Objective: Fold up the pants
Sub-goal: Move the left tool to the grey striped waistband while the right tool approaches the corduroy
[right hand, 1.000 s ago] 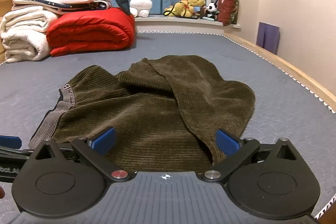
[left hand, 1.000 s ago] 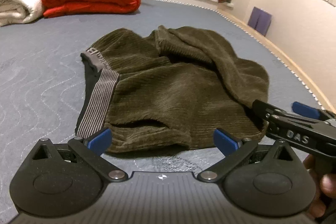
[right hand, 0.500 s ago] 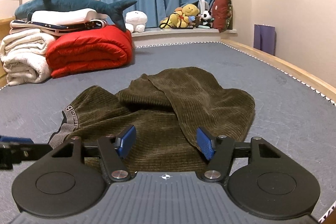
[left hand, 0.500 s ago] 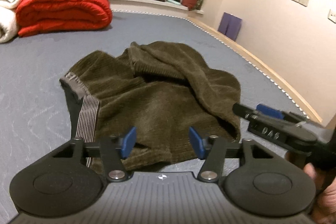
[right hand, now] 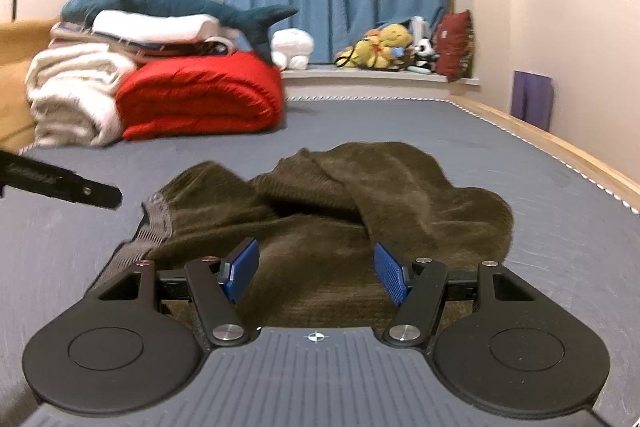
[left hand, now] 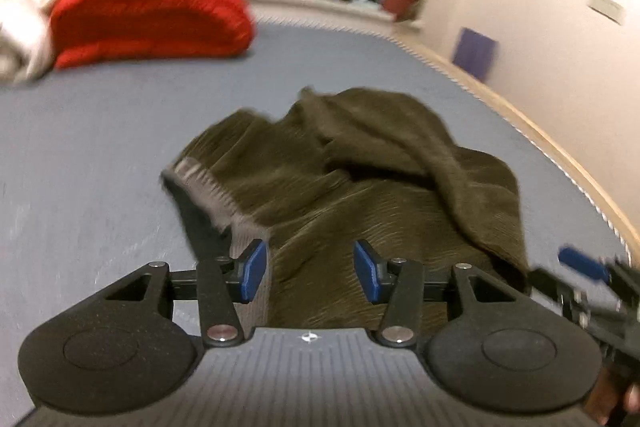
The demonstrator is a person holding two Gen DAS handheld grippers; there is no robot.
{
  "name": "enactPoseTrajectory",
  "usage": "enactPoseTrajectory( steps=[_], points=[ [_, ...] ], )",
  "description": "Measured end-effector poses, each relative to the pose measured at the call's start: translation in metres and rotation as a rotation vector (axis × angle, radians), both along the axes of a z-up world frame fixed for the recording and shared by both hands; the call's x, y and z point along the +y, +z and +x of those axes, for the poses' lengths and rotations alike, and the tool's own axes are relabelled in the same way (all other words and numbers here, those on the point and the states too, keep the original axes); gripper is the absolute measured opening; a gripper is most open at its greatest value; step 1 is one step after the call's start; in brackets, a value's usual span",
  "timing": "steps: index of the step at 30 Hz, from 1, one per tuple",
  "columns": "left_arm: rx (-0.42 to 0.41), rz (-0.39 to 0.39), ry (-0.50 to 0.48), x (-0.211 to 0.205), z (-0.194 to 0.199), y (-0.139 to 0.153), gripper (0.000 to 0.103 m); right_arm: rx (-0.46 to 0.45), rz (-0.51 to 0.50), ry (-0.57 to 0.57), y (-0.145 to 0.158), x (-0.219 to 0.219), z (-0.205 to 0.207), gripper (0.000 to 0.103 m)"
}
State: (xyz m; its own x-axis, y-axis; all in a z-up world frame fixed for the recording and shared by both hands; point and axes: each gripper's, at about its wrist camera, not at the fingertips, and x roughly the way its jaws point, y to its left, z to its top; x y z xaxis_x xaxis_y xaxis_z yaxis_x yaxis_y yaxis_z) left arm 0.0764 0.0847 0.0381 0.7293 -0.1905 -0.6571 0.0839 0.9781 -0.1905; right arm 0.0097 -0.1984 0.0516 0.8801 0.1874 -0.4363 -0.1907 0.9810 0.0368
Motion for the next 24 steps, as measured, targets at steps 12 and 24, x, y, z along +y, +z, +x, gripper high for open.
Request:
enactPoseTrajectory(
  steps=[12, 24],
  points=[
    [0.281, -0.142, 0.149, 0.068, 0.048, -0.047, 0.085, 0.196, -0.092, 0.172, -0.034, 0.054, 0.023, 0.066],
    [0.399, -0.176, 0.104, 0.048, 0.079, -0.098, 0.086, 0.253, -0.268, 0.350, -0.064, 0.104, 0.028, 0.085]
  ],
)
